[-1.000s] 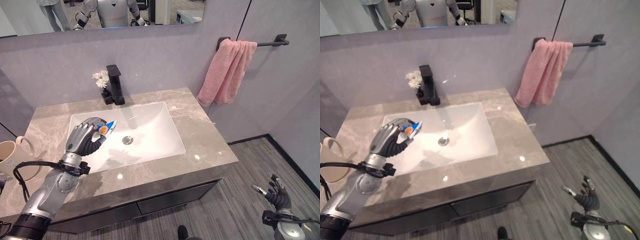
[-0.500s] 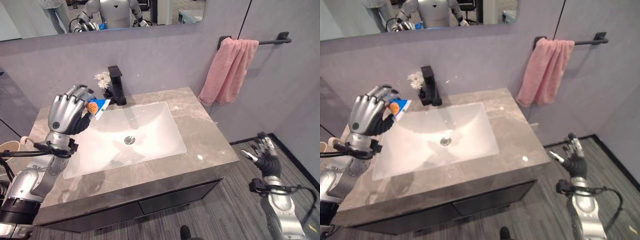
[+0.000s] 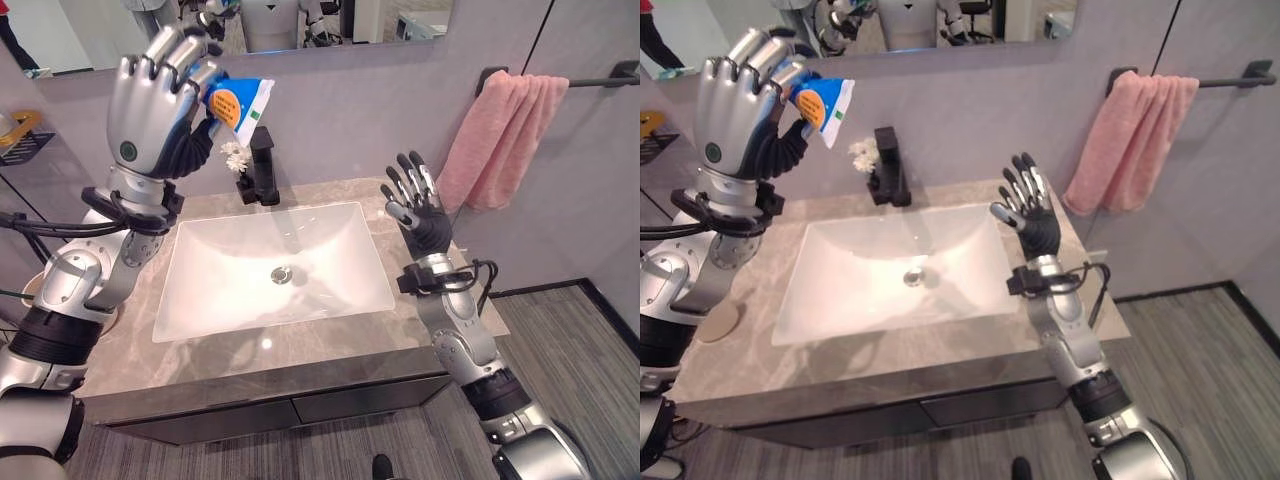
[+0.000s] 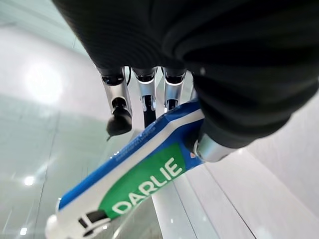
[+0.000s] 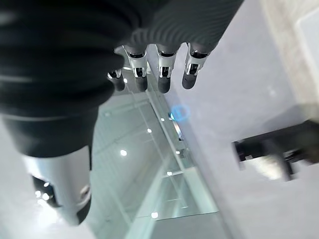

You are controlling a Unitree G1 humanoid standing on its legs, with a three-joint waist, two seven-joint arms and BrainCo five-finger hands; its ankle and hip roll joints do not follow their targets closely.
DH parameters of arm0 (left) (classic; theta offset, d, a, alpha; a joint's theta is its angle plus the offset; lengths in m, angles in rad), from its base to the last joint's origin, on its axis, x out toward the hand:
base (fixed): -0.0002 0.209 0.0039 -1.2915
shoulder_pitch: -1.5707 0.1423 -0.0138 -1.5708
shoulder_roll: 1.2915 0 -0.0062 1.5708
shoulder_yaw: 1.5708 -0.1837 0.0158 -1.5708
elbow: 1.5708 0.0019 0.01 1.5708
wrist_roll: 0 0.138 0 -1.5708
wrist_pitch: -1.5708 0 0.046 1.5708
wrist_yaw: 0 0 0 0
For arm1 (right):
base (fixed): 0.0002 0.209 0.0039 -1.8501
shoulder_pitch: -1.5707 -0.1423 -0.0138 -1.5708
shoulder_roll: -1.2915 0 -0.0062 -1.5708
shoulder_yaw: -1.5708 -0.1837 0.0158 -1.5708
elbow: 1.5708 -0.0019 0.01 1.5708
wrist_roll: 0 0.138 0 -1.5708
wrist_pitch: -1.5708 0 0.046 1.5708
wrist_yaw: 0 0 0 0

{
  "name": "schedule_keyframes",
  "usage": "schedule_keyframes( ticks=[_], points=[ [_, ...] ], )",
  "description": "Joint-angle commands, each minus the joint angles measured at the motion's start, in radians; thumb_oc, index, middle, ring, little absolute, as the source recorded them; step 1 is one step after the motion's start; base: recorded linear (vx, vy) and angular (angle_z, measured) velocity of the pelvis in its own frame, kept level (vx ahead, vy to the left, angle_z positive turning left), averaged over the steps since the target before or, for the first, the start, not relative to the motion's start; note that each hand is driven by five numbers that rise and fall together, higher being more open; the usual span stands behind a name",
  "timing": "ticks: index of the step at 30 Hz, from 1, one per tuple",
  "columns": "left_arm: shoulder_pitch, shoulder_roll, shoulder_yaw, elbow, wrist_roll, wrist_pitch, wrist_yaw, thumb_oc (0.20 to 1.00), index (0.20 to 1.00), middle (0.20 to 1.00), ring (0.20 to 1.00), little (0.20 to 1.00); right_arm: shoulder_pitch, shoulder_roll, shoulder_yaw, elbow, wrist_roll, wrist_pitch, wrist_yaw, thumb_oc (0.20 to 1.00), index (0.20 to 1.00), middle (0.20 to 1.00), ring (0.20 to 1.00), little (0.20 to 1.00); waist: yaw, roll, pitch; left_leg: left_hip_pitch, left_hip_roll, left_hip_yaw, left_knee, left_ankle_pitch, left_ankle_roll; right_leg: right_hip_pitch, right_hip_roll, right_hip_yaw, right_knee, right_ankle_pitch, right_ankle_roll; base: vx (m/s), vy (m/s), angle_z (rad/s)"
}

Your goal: Put brush and paste in cup on sink, flatten towel.

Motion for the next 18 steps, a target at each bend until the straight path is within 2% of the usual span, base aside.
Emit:
schedule_keyframes(
  ticks=[1, 4, 7, 10, 12, 15, 18],
  points=[
    [-0.116, 0.019, 0.020, 0.002, -0.039, 0.012, 0.070, 0.200, 0.200, 0.200, 0.200, 0.200, -0.080, 0.014, -0.019, 0.004, -0.013, -0.071, -0.029, 1.000, 1.000, 1.000, 1.000, 1.000, 0.011, -0.032, -0.020, 0.055, -0.045, 0.006, 0.008, -0.066, 0.029, 0.062, -0.040, 0.022, 0.000, -0.066, 0.049, 0.03, -0.006, 0.02],
    [-0.155, 0.004, -0.004, -0.016, -0.038, 0.018, 0.095, 0.200, 0.200, 0.200, 0.200, 0.200, -0.115, 0.086, 0.014, 0.027, 0.124, -0.107, -0.004, 1.000, 1.000, 1.000, 1.000, 1.000, 0.018, -0.027, -0.023, 0.055, -0.046, 0.003, 0.008, -0.065, 0.029, 0.066, -0.041, 0.017, 0.000, -0.068, 0.047, 0.01, -0.004, 0.00],
    [-0.169, -0.005, -0.015, -0.019, -0.035, 0.020, 0.101, 0.200, 0.200, 0.200, 0.200, 0.200, -0.122, 0.097, 0.020, 0.026, 0.176, -0.112, 0.014, 1.000, 1.000, 1.000, 1.000, 1.000, 0.020, -0.027, -0.023, 0.055, -0.047, 0.001, 0.008, -0.064, 0.029, 0.068, -0.041, 0.015, 0.000, -0.070, 0.046, 0.00, 0.000, 0.00],
    [-0.173, 0.002, -0.023, -0.027, -0.027, 0.018, 0.104, 0.200, 0.200, 0.200, 0.200, 0.200, -0.152, 0.073, 0.024, 0.041, 0.075, -0.104, -0.014, 1.000, 1.000, 1.000, 1.000, 1.000, 0.025, -0.029, -0.028, 0.058, -0.045, -0.003, 0.008, -0.066, 0.028, 0.073, -0.039, 0.011, 0.000, -0.075, 0.044, 0.01, -0.006, 0.00],
    [-0.182, 0.006, -0.031, -0.025, -0.029, 0.014, 0.104, 0.200, 0.200, 0.200, 0.200, 0.200, -0.178, 0.041, 0.027, 0.062, -0.048, -0.087, -0.062, 1.000, 1.000, 1.000, 1.000, 1.000, 0.026, -0.029, -0.030, 0.060, -0.046, -0.005, 0.008, -0.067, 0.028, 0.077, -0.038, 0.010, 0.000, -0.076, 0.044, 0.00, 0.000, 0.00],
    [-0.216, 0.010, -0.047, -0.033, -0.006, 0.024, 0.115, 0.200, 0.200, 0.200, 0.200, 0.200, -0.231, 0.056, 0.030, 0.077, -0.081, -0.108, -0.096, 1.000, 1.000, 1.000, 1.000, 1.000, 0.031, -0.027, -0.030, 0.063, -0.046, -0.007, 0.010, -0.069, 0.029, 0.081, -0.036, 0.007, 0.000, -0.078, 0.044, 0.00, 0.000, 0.00],
    [-0.239, -0.004, -0.060, -0.029, 0.014, 0.029, 0.116, 0.200, 0.200, 0.200, 0.200, 0.200, -0.273, 0.102, 0.002, 0.063, -0.031, -0.154, -0.082, 1.000, 1.000, 1.000, 1.000, 1.000, 0.040, -0.025, -0.032, 0.063, -0.045, -0.012, 0.011, -0.070, 0.030, 0.085, -0.036, 0.005, 0.000, -0.083, 0.041, 0.00, 0.000, 0.00]
  ],
)
